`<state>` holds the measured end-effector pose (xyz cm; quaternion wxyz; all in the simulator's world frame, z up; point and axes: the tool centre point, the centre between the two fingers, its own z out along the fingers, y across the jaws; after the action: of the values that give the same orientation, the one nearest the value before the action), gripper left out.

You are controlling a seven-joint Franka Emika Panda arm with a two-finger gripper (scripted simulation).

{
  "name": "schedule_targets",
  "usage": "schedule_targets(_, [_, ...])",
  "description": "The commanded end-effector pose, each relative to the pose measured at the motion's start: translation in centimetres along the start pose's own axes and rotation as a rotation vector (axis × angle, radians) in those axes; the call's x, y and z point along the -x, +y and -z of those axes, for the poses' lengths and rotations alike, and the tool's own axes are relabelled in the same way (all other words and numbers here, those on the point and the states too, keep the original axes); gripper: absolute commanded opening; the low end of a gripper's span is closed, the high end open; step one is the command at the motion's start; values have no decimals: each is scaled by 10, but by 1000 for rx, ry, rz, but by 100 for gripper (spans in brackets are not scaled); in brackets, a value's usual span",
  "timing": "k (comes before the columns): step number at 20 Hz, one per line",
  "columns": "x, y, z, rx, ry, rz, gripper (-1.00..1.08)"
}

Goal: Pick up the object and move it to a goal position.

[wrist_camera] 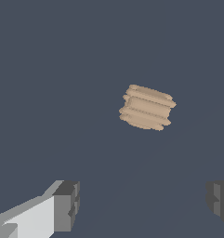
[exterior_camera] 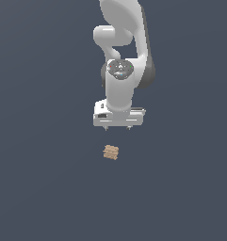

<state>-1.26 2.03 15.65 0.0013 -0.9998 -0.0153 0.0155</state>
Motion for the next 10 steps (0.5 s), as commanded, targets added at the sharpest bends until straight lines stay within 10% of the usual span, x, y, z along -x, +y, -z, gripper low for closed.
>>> schedule_targets(1, [0,0,0,0,0,0,100])
schedule_targets(10, [9,5,-1,15,-29,9,100])
